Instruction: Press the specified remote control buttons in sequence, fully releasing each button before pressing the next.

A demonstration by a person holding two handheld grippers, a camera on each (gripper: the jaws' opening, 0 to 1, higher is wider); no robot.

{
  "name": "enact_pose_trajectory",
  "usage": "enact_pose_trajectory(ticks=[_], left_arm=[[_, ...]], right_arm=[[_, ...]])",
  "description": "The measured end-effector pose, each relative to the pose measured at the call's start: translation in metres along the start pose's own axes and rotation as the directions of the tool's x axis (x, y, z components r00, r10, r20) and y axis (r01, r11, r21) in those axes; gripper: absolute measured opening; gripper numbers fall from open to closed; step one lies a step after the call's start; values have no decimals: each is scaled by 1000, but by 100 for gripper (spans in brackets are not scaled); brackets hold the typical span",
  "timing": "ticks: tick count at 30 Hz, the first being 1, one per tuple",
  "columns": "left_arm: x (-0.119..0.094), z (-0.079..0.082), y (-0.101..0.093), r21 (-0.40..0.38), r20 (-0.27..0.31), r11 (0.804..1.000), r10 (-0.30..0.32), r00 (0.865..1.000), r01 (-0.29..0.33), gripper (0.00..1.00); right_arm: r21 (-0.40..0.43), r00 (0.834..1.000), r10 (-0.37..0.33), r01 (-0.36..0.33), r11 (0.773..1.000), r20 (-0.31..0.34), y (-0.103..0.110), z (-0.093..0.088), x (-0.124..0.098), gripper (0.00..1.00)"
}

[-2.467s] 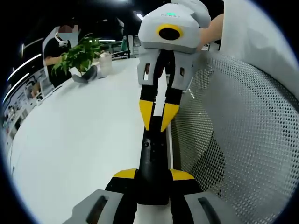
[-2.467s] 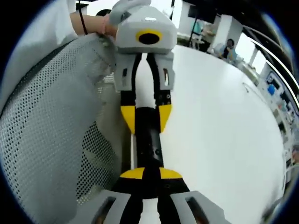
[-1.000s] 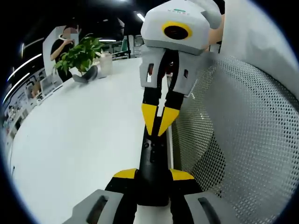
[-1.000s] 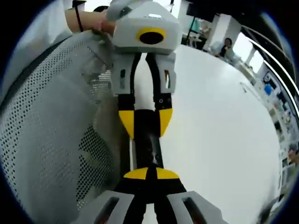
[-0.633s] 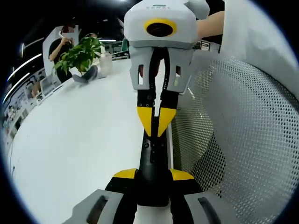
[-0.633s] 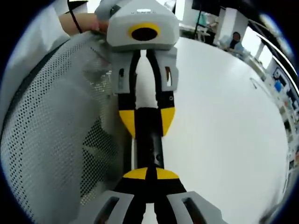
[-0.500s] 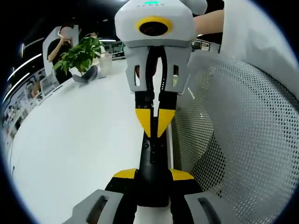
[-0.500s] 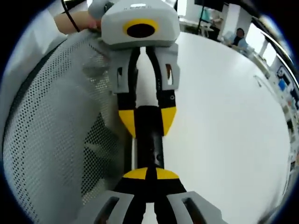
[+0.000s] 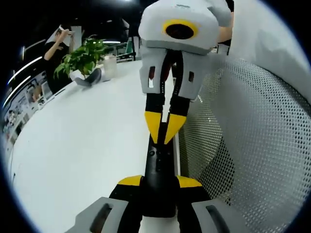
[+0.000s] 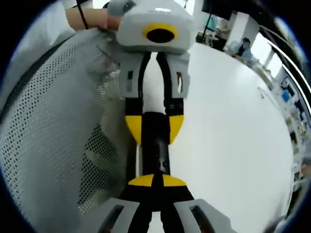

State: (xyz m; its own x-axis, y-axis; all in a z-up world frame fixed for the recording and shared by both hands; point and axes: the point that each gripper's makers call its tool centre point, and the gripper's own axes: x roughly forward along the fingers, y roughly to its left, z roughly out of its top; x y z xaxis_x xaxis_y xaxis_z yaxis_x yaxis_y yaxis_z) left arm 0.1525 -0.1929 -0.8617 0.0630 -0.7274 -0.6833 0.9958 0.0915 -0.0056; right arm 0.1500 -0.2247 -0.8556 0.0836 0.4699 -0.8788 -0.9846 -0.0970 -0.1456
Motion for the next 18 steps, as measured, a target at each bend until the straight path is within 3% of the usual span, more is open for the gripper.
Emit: enact_pose_trajectory(ticks=[4, 7, 10, 12, 13, 15, 18], left_arm=[[0, 0, 0, -1, 0, 1000, 0, 1000, 0, 25], [0, 0, 0, -1, 0, 1000, 1, 1000, -1, 25], [0, 0, 0, -1, 0, 1000, 1, 1000, -1, 25], [0, 0, 0, -1, 1, 1000, 0, 1000, 0, 25], [0, 0, 0, -2, 1, 1000, 1, 1000, -1, 25], [0, 0, 0, -3, 2, 1000, 1, 1000, -1, 25], [0, 0, 0, -4, 2, 1000, 2, 1000, -2, 25]], right_arm=[[-142, 1000, 0, -3, 990, -23, 1, 1, 1, 1], [-139, 999, 15, -19, 990, -29, 0, 1, 2, 1], [-95, 998, 57, -60, 994, -31, -1, 1, 2, 1], [34, 995, 90, -89, 995, -30, -2, 3, 2, 0], [143, 995, 94, -90, 986, -22, -4, 4, 3, 0], [262, 997, 80, -73, 962, -17, -9, 5, 4, 0], [208, 996, 78, -69, 976, -36, -8, 5, 4, 0]])
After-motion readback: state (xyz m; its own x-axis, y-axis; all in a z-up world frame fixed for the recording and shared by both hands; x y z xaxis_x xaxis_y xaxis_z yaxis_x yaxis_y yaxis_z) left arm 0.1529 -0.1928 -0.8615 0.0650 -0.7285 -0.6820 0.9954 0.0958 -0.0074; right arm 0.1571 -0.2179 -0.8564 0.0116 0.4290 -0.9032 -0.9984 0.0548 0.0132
